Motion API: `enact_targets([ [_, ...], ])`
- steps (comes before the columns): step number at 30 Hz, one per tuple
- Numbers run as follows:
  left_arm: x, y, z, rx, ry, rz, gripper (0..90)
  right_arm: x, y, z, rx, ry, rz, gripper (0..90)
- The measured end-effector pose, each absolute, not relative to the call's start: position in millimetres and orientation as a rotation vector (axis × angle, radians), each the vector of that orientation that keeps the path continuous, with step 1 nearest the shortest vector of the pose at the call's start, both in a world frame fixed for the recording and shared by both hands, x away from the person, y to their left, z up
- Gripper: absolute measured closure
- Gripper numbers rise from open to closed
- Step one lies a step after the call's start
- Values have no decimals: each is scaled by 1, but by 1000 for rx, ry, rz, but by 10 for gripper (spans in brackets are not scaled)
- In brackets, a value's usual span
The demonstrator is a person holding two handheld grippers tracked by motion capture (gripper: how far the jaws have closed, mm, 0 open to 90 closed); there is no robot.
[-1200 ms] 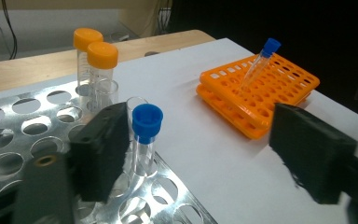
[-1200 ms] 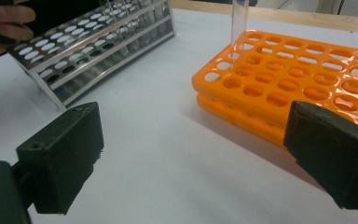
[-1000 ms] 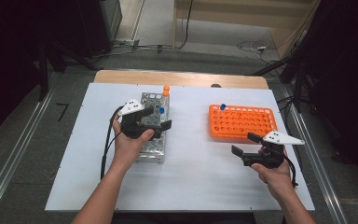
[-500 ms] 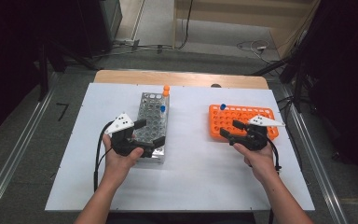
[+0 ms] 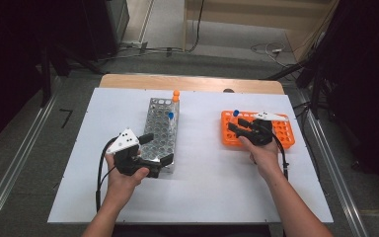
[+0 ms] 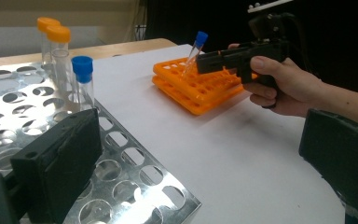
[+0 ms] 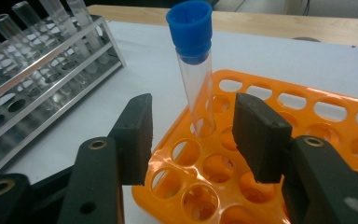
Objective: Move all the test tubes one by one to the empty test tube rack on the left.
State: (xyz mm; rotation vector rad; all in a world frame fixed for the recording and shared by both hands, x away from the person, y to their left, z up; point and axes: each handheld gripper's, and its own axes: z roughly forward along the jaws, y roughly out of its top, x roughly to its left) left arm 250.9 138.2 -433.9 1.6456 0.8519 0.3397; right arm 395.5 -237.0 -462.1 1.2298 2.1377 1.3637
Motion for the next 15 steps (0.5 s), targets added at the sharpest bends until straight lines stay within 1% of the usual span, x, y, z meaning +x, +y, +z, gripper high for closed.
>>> enact_targets([
  [5,252,138,-437,1645,858,330,0,405,-227,-472,1263,2124,1311,556],
  [12,252,137,-439,1646,858,318,0,408,-223,-477,1280,2068,1272,657],
  [15,252,136,-439,1649,859,315,0,407,-221,-478,1248,2068,1259,741],
])
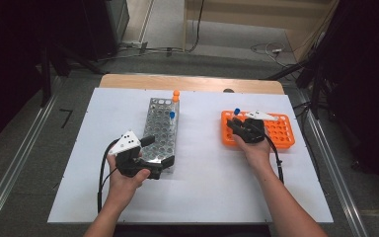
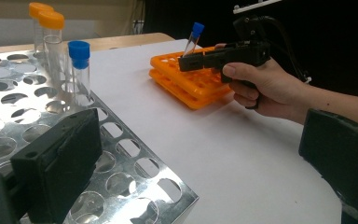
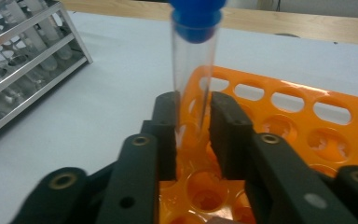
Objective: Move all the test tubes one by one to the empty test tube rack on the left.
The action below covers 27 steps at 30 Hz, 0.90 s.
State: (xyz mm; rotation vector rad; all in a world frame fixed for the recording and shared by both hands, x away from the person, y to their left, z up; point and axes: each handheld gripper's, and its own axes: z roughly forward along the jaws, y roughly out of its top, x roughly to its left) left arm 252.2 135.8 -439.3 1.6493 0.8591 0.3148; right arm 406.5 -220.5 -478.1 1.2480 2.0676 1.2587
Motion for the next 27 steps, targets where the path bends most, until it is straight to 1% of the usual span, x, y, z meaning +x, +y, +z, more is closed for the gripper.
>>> enact_targets([
  [7,252,134,-439,1648,851,312,0,406,-220,-475,1222,2051,1294,749],
  [14,252,132,-438,1645,843,319,0,398,-228,-459,1204,2020,1344,750],
  [20,252,128,-437,1653,836,319,0,385,-234,-444,1163,2031,1387,750],
  [27,251,123,-435,1658,818,315,0,362,-232,-433,1091,2090,1418,750],
])
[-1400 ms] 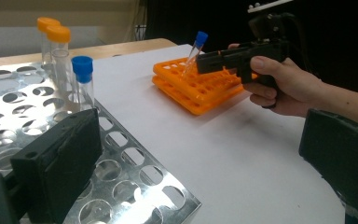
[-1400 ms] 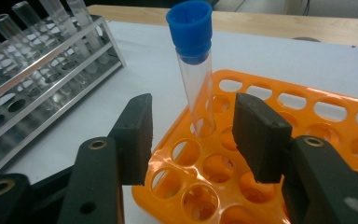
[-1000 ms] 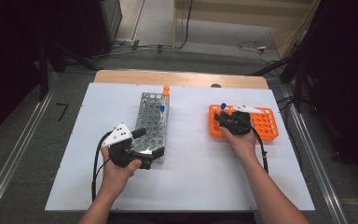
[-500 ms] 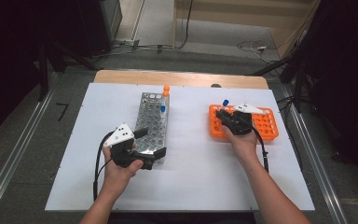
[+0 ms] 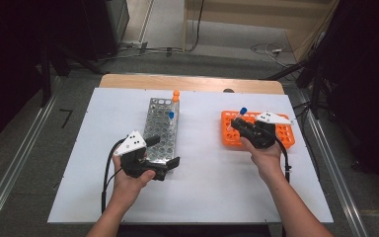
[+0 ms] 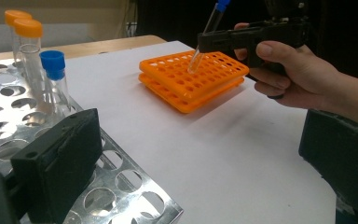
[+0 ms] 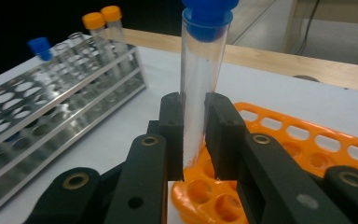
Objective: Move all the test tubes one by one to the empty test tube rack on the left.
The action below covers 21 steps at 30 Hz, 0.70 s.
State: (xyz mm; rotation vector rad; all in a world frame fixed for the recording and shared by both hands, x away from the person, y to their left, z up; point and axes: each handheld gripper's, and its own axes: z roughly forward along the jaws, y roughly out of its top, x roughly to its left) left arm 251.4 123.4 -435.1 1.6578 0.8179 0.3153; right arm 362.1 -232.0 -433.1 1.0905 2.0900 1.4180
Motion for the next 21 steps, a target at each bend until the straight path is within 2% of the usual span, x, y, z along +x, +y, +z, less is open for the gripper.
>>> enact_targets([
  [17,249,105,-429,1669,769,306,4,295,-221,-435,958,2252,1453,751],
  [21,249,97,-428,1677,750,312,34,283,-214,-439,920,2302,1472,751],
])
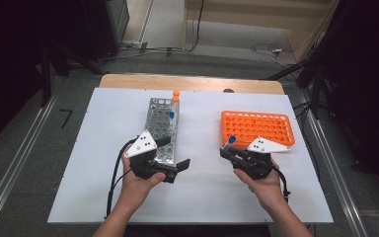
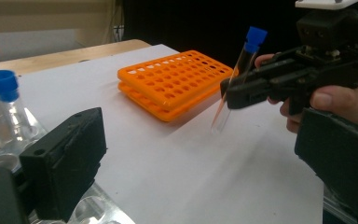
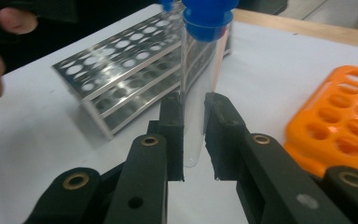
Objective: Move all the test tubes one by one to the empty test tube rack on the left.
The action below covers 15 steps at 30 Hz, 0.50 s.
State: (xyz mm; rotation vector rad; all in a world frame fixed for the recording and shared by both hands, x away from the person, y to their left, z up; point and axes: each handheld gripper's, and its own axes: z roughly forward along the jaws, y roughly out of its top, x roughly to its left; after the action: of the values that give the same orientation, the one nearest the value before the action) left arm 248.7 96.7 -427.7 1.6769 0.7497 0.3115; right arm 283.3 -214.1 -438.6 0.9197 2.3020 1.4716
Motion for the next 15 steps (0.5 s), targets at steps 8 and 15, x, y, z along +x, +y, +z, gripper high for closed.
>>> enact_targets([
  [8,245,70,-427,1699,724,327,243,267,-188,-445,817,2408,1462,751],
  [15,245,55,-428,1719,673,292,436,257,-172,-445,761,2459,1461,751],
])
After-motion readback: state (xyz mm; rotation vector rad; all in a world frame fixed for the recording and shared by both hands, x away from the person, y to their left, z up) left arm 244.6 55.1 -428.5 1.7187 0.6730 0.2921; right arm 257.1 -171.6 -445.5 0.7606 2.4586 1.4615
